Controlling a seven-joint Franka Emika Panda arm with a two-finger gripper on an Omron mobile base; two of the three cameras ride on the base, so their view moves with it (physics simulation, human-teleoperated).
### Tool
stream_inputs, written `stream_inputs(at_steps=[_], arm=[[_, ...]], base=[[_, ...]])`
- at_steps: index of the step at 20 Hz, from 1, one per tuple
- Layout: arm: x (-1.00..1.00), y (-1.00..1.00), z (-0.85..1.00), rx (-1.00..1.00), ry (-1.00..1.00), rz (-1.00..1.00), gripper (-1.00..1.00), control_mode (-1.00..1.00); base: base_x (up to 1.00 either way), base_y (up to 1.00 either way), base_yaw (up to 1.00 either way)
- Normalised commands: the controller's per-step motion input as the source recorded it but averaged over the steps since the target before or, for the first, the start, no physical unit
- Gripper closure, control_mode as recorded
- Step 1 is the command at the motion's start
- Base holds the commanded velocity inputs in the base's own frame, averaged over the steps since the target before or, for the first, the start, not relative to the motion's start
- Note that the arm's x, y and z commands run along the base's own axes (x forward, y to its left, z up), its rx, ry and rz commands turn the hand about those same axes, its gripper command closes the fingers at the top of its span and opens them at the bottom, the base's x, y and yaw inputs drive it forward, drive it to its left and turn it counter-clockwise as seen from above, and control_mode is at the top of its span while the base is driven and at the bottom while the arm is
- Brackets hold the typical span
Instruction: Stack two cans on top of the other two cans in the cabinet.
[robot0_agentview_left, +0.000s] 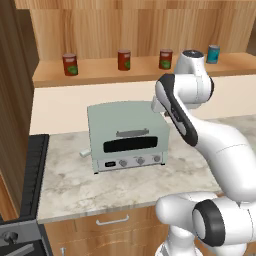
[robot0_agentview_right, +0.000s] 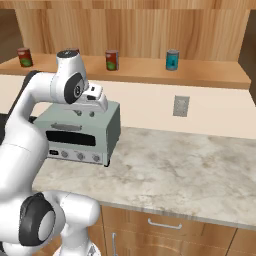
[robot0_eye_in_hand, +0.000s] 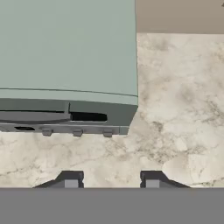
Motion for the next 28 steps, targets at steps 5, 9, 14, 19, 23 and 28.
stream_inputs(at_steps=[5,9,14,19,23,28], arm=[[-0.24,0.00,0.00,0.00,-0.16,0.00,-1.00,-1.00],[-0.35,0.00,0.15,0.00,-0.47,-0.02,-1.00,-1.00],[-0.21,0.00,0.45,0.00,-0.39,-0.02,-1.00,-1.00],[-0.13,0.00,0.60,0.00,-0.19,-0.11,-1.00,-1.00],[-0.01,0.00,0.64,0.00,-0.04,-0.13,-1.00,-1.00],[0.01,-0.02,0.56,0.00,-0.01,-0.07,-1.00,-1.00]], base=[[0.00,0.00,0.00],[0.00,0.00,0.00],[0.00,0.00,0.00],[0.00,0.00,0.00],[0.00,0.00,0.00],[0.00,0.00,0.00]])
